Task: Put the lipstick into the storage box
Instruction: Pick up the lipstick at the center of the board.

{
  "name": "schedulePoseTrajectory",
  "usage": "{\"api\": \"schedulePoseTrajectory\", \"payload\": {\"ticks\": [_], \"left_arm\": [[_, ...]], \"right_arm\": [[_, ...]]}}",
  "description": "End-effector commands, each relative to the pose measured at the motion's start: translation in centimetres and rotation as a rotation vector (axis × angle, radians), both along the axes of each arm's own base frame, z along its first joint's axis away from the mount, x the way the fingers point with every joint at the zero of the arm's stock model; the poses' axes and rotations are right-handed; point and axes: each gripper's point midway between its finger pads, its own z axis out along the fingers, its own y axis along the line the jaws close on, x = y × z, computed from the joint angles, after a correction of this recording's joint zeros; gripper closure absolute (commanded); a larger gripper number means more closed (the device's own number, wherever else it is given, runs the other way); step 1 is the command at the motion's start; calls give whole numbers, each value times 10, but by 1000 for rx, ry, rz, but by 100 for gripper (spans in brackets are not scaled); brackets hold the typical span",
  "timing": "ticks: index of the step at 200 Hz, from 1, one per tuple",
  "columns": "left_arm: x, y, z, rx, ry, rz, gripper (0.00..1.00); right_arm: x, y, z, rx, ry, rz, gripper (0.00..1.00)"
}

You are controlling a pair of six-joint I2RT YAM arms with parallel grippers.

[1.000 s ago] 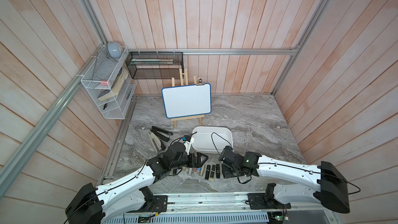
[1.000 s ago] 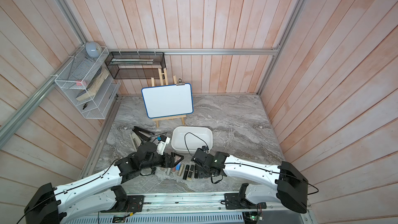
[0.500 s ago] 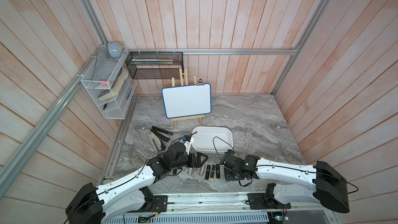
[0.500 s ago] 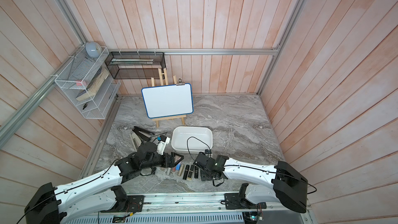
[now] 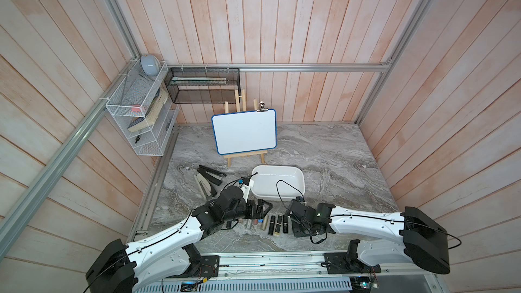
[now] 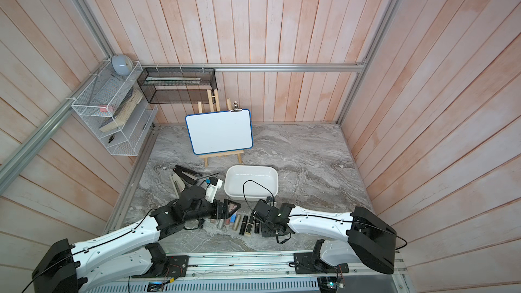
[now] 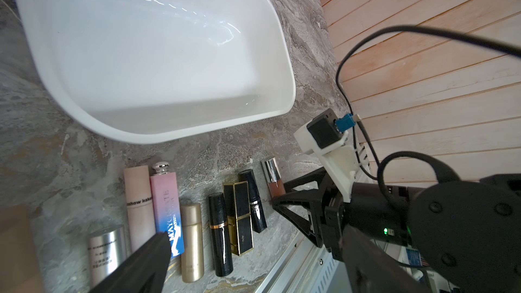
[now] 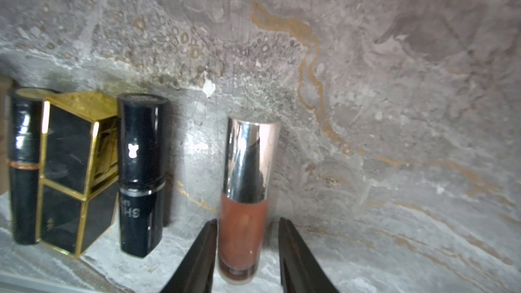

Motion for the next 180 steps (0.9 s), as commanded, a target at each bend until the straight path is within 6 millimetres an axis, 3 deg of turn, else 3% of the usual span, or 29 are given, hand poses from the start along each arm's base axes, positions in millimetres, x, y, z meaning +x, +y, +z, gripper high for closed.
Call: {"api": "schedulePoseTrajectory", "payload": {"ticks": [1,45,114,150,180], "left_arm": [[1,3,-5,14,0,17,0],[0,4,-6,17,1,19,0],[2,5,-7,25,-3,25,0],[4,3,0,7,-19,28,0],[4,-2,17,-62,-46,12,0]], "right_arm": [[-1,-2,-5,-25,7,0,61],[1,-1,-12,-44,9,8,63],[6,-5,-4,-45,-13,0,83],[16,2,26,11,-79,10,84],[30,21,76,190,-171,38,84]]}}
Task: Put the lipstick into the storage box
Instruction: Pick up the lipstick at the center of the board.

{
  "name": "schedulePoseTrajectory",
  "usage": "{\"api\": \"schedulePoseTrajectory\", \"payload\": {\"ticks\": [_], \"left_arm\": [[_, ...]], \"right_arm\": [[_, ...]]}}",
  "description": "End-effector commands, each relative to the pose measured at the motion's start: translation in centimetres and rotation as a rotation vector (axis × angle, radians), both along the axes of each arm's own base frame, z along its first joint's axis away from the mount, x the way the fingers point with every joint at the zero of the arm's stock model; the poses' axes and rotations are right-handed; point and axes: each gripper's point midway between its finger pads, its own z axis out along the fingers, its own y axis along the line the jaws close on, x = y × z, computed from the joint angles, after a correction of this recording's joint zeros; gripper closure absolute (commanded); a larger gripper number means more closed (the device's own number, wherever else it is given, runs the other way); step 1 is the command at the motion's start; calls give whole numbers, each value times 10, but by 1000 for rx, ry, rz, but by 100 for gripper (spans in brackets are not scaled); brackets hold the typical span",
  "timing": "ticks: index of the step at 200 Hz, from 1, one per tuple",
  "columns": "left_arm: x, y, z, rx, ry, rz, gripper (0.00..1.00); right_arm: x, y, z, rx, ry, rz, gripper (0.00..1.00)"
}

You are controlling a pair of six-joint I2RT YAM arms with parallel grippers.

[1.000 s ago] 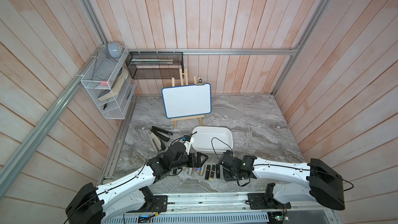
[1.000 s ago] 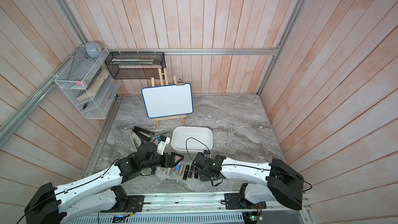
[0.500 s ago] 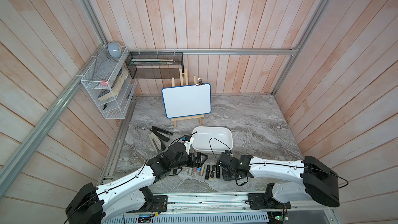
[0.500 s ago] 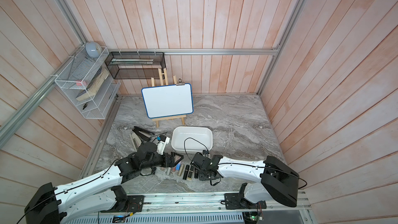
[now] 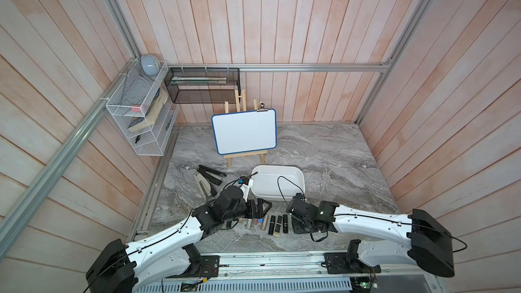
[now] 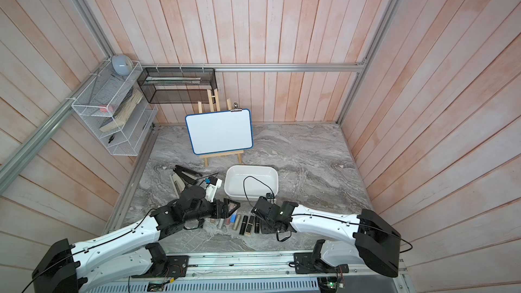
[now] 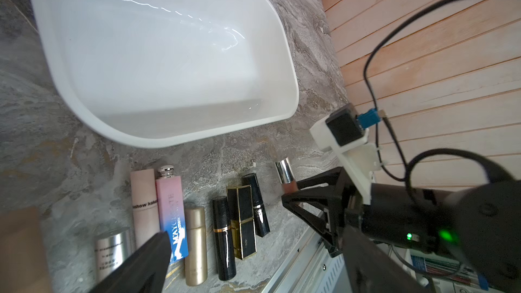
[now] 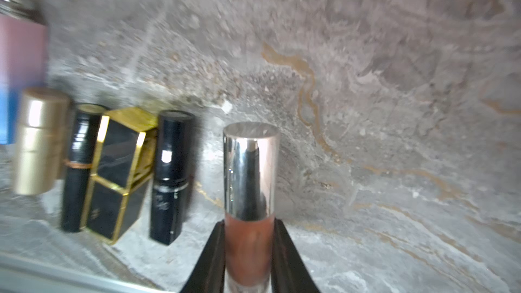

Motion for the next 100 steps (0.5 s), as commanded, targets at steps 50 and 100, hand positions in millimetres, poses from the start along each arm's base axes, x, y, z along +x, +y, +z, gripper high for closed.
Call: {"api": "schedulePoseTrajectory", "payload": {"ticks": [50,100], "left_arm": [[19,0,68,-346,-77,-29,0],[35,2,133,-642,-151,-132,4]], "right_arm": [[56,39,169,674,-384,174,84],[70,53,225,954,-489,388,84]]}}
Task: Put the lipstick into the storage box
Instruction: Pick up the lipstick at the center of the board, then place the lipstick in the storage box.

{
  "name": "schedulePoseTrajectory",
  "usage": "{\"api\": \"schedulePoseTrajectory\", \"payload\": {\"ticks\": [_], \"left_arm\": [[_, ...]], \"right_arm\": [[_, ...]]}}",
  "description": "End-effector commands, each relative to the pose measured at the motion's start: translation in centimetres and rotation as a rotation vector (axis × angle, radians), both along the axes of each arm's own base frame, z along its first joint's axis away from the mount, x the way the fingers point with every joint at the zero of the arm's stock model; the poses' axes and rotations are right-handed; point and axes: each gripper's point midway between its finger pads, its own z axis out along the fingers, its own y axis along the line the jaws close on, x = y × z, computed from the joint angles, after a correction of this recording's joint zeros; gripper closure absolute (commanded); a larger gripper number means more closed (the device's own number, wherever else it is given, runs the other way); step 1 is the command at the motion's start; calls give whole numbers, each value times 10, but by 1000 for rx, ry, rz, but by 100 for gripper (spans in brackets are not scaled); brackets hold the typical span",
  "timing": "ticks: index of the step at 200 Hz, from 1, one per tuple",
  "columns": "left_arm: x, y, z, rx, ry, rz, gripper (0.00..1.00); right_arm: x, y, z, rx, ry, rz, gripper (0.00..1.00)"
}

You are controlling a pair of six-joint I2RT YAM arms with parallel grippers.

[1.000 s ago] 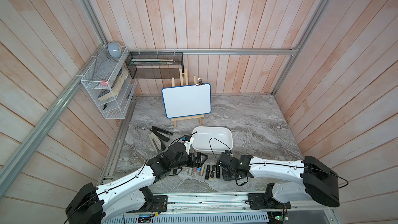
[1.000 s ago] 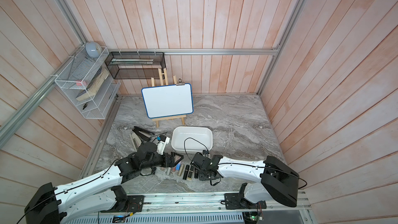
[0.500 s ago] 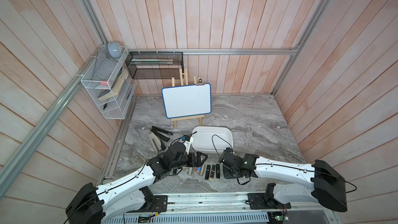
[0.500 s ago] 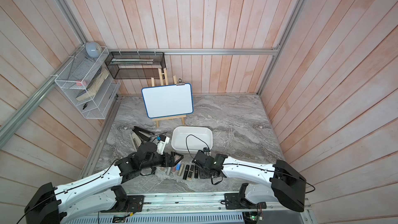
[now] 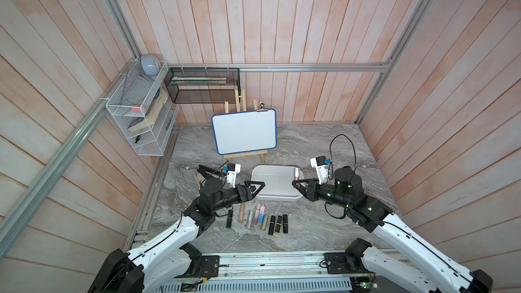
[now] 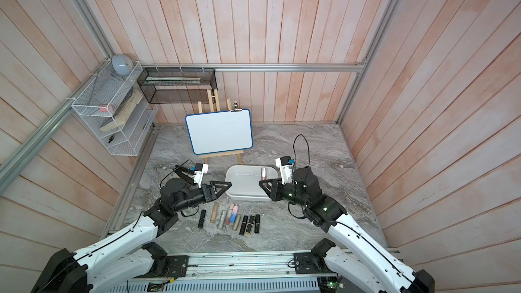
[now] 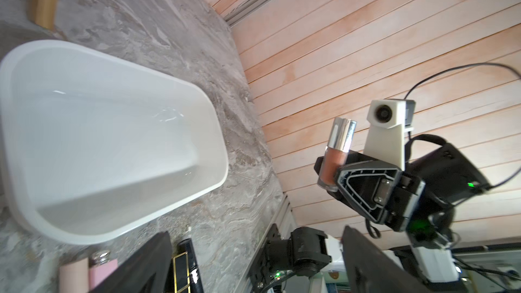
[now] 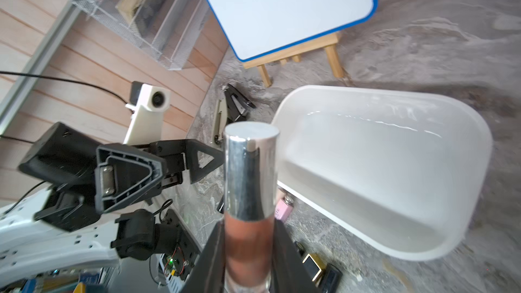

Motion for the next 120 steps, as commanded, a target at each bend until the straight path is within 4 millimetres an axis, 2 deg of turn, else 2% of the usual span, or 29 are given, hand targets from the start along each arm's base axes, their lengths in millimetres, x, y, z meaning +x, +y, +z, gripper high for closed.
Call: {"api": "schedulePoseTrajectory", "payload": {"ticks": [1,17,43,77,120], "left_arm": [[-12,-12,58,-187,-133,-146,4],[-8,-19,67,-195,-158,-179,5],[-2,-26,70,-189,-175,-206,8],[-1,-29,77,-187,-214,-221,11],[0,-34,76,-134,-248,-243,18]], "right_arm": [[-13,25,25,119,-117,237,84],[-16,35,30,163,-119,311,85],[-17,44,35,205,-112,376,84],[-13,52,27,215,-76,406,84],[-9,57,22,237,-56,422,85]]}}
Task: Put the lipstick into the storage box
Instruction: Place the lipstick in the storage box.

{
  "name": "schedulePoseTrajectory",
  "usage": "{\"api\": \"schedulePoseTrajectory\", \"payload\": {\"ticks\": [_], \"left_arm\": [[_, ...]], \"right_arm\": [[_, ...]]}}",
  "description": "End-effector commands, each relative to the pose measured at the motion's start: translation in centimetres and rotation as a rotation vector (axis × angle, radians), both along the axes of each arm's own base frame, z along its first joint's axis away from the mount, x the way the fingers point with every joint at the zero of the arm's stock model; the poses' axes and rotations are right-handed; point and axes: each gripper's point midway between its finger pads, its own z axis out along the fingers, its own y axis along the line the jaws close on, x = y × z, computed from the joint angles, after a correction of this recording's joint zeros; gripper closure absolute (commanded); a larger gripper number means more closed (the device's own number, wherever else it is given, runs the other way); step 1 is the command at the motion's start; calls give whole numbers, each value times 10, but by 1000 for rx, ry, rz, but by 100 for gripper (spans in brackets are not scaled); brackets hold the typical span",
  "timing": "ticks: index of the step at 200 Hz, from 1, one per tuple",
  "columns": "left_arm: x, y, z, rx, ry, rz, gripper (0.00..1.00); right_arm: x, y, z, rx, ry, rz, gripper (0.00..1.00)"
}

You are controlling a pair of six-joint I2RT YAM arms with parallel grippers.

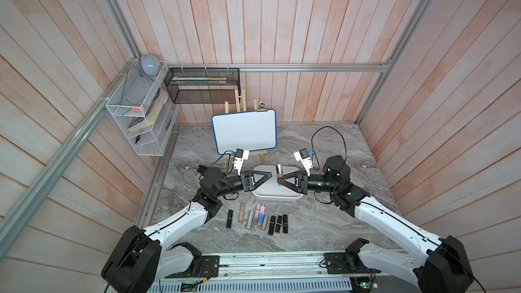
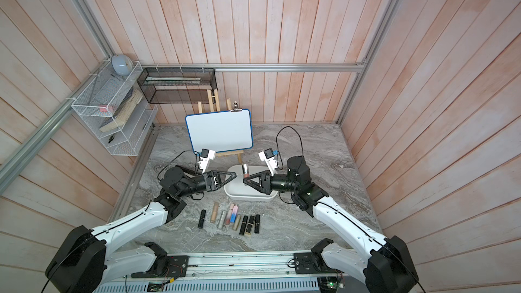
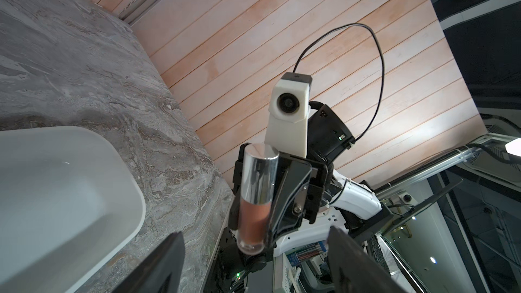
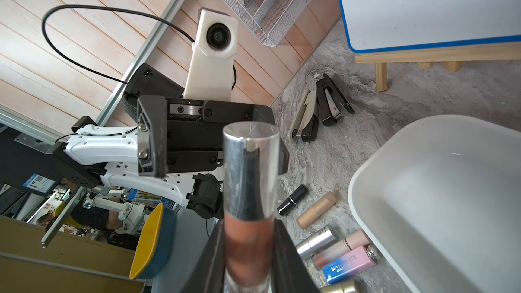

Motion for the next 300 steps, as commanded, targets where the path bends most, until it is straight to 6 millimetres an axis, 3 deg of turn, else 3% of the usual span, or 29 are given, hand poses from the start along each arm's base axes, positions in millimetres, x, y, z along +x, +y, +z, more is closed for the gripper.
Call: {"api": "schedulePoseTrajectory", "payload": {"ticks": [1,62,115,176,238,255,276,300], "left_arm": [[-3,-4,9,18,-74,-29,18],[-1,-28,6,125,-127,-47,25],[5,-33,8,127,-131,-37,44],[7,-35,2,147,-114,-38,57],[9,-36,-1,159,-110,-37,83],[9,-36,-3,165,-107,-35,86],[10,-36,-7,177,-103,-35,87],[15,-35,-14,221,-90,-12,86]], "right_arm": [[-3,2,6,40,-17,37,85],[-2,9,7,51,-7,60,85],[-4,14,6,44,-1,65,85],[-4,15,0,28,4,61,85],[-2,16,-3,22,4,56,84],[-1,16,-3,20,4,51,76],[2,15,-3,12,-2,34,52],[10,8,1,-21,-22,-15,33]]}}
